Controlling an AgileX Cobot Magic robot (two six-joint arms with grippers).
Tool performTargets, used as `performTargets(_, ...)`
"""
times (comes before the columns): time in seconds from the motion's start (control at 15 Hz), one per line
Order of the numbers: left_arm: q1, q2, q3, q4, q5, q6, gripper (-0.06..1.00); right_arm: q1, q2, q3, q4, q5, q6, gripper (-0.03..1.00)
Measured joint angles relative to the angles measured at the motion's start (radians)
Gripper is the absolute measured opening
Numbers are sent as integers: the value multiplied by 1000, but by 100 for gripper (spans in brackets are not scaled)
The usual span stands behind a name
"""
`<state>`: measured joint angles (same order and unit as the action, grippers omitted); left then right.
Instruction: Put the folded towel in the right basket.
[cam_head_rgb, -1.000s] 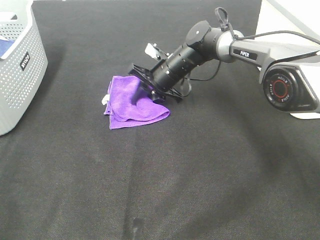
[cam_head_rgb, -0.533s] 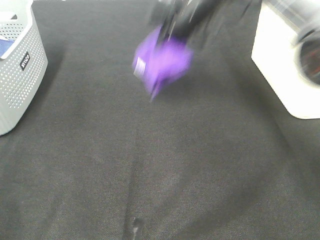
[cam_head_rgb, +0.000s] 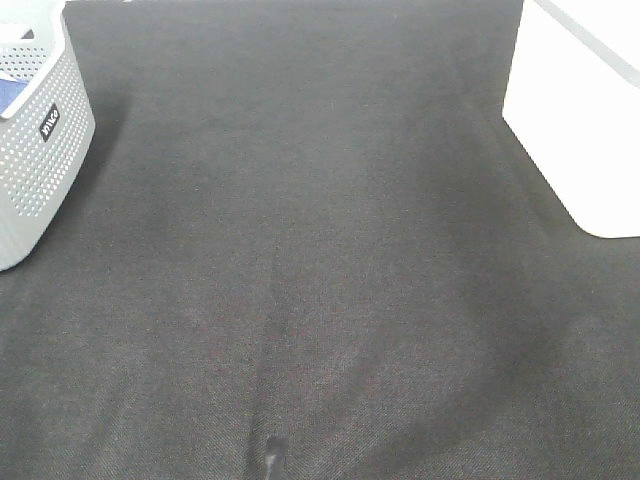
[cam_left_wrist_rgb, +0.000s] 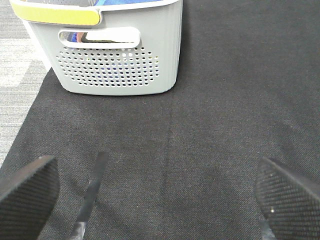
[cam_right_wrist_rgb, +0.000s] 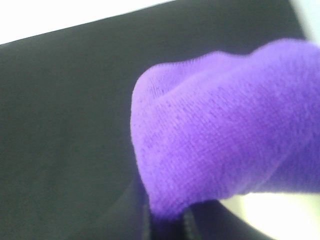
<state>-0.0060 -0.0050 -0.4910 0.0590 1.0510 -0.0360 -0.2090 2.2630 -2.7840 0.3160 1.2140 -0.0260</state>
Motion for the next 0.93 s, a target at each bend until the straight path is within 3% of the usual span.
performTargets(0.13, 0, 0, 0, 0, 0, 0, 99, -36, 4, 19, -105, 5, 11, 20)
performTargets(0.4, 0, 0, 0, 0, 0, 0, 99, -47, 14, 179, -299, 7, 26, 85)
performTargets(0.47, 0, 0, 0, 0, 0, 0, 99, -43, 20, 200, -309, 8, 0, 92)
performTargets(0.67, 0, 0, 0, 0, 0, 0, 99, -23, 7, 207, -289, 8, -9, 97)
performTargets(0.93, 0, 0, 0, 0, 0, 0, 99, 210, -110, 207, -316, 7, -8, 98)
